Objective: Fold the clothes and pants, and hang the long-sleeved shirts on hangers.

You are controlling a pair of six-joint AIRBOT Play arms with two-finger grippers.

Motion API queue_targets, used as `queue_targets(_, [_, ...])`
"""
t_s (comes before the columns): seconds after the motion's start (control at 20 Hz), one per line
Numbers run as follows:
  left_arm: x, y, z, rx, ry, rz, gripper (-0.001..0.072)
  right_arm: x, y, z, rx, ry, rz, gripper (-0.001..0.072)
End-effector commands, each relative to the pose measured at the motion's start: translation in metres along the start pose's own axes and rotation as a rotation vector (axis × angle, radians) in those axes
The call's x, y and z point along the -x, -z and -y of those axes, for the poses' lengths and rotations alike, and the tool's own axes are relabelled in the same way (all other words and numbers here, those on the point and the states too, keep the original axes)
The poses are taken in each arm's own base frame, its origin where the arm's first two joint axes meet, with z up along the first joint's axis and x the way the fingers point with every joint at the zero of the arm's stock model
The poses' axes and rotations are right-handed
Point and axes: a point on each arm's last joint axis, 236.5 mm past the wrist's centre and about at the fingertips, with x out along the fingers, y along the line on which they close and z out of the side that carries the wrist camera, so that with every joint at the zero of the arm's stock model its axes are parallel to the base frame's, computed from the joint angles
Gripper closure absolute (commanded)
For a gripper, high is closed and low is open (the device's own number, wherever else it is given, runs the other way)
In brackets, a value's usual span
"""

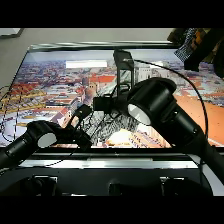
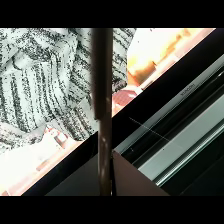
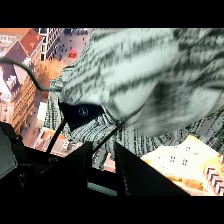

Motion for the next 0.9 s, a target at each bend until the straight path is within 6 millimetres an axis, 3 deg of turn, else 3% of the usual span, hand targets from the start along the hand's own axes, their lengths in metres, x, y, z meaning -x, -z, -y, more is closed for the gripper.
queue_targets(0.0, [0.000,-0.002,0.000,-0.004,0.000,0.010,0.0691,0.016,-0.010,0.012,0.039,0.034,0.048,0.0376])
queue_targets(0.15, [0.000,-0.005,-0.001,-0.006,-0.003,0.020,0.0690,0.044,-0.027,0.045,-0.020,0.104,0.118,0.0332])
queue_targets(0.25, [0.000,-0.005,-0.001,-0.008,-0.007,0.020,0.0691,0.063,-0.046,0.092,-0.195,0.168,0.163,0.0282])
queue_targets(0.35, [0.000,-0.005,-0.001,-0.008,-0.007,0.020,0.0691,0.078,-0.070,0.134,-0.324,0.176,0.221,0.0277])
queue_targets(0.4, [0.000,-0.005,-0.001,-0.008,-0.007,0.020,0.0691,0.080,-0.078,0.142,-0.306,0.128,0.212,0.0277])
queue_targets(0.55, [0.000,-0.005,-0.001,-0.008,-0.007,0.020,0.0691,0.075,-0.077,0.131,0.098,-0.098,0.111,0.0277])
queue_targets(0.65, [0.000,-0.005,-0.001,-0.016,-0.007,0.019,0.0690,0.068,-0.062,0.129,0.561,-0.110,0.063,0.0214])
queue_targets(0.75, [0.000,-0.005,-0.002,-0.015,-0.007,0.019,0.0691,0.058,-0.052,0.124,1.069,-0.121,0.041,0.0214])
queue_targets(0.85, [0.000,-0.005,-0.002,-0.017,-0.007,0.019,0.0690,0.040,-0.053,0.111,1.386,-0.136,0.061,0.0213])
